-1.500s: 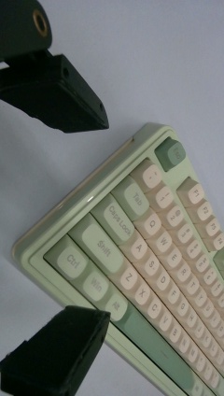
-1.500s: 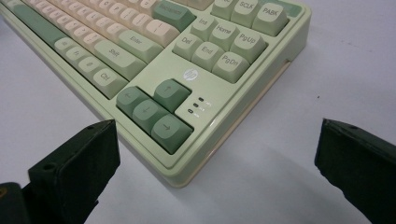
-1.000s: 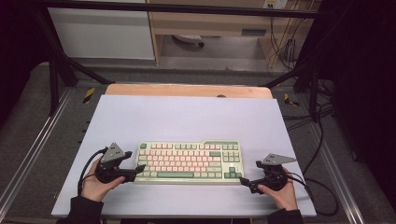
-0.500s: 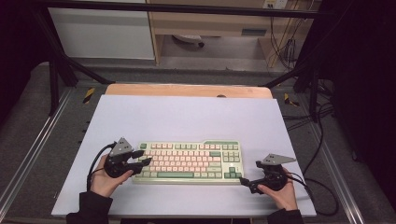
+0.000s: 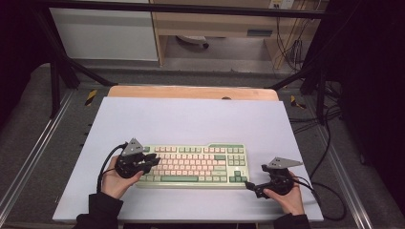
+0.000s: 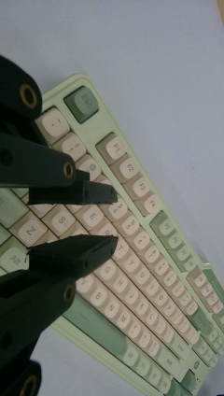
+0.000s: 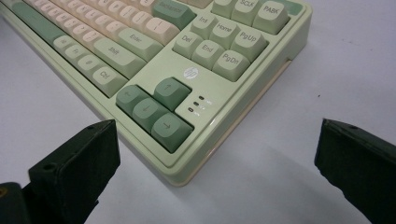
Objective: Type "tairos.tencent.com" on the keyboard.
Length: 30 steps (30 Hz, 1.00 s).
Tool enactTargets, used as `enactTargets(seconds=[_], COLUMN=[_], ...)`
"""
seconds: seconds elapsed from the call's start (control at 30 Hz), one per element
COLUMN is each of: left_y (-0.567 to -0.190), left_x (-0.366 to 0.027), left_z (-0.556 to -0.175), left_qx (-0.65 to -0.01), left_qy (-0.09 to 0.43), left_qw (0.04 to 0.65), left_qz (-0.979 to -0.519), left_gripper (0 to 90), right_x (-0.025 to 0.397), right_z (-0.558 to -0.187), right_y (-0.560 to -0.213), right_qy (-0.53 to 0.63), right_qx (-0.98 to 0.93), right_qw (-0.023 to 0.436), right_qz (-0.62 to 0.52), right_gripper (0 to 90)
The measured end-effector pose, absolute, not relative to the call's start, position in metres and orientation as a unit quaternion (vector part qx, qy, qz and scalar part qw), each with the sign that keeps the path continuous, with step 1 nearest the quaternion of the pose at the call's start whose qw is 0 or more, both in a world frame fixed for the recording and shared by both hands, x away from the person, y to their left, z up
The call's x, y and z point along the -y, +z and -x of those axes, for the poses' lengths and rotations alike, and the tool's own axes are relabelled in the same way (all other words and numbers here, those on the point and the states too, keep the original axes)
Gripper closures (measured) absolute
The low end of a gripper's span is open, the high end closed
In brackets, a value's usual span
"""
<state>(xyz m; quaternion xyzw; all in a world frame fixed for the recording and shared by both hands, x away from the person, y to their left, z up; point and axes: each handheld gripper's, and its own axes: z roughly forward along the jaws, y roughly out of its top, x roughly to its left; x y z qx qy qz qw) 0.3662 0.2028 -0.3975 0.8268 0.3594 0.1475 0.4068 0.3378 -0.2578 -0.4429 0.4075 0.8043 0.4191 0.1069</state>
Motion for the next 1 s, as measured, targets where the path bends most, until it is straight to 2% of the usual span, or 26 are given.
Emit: enactTargets(seconds=[0.57, 1.0], left_y=[-0.401, -0.412], left_x=[-0.172, -0.15], left_z=[-0.376, -0.383], left_qx=[-0.342, -0.334], left_qy=[0.144, 0.141], left_qw=[0.388, 0.372], left_qz=[-0.844, -0.855], left_gripper=[87.4, 89.9], right_x=[0.258, 0.258], right_z=[-0.338, -0.338], right_y=[-0.443, -0.443], right_qy=[0.418, 0.419], right_qx=[-0.806, -0.805], right_qw=[0.106, 0.106], right_qz=[-0.407, -0.406], right_gripper=[0.7, 0.7])
